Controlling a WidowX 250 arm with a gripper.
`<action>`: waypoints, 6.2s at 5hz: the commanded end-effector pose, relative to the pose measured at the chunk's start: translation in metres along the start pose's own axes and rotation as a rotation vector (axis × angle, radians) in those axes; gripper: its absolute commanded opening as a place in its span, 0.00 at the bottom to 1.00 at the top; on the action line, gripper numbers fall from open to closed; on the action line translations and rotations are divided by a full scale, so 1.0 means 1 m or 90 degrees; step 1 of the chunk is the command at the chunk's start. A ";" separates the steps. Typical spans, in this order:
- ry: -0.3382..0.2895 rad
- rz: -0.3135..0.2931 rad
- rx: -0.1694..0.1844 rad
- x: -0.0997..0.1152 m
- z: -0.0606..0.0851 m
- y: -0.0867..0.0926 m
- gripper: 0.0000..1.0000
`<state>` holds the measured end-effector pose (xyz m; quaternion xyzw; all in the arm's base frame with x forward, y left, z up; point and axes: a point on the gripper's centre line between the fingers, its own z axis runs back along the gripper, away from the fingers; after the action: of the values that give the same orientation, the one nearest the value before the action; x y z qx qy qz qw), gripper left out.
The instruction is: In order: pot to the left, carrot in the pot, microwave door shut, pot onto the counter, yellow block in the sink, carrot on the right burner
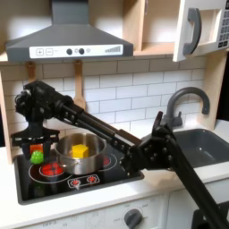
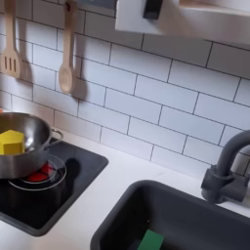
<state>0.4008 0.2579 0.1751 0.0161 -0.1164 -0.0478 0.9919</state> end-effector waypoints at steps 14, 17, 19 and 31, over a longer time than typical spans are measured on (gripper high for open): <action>-0.025 -0.033 0.004 0.000 0.045 -0.107 1.00; 0.009 -0.049 -0.018 -0.015 0.036 -0.116 1.00; -0.007 -0.072 -0.027 -0.015 0.048 -0.127 1.00; 0.026 -0.014 0.002 -0.066 0.087 -0.180 1.00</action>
<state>0.2994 0.0853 0.2405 0.0244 -0.0995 -0.0567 0.9931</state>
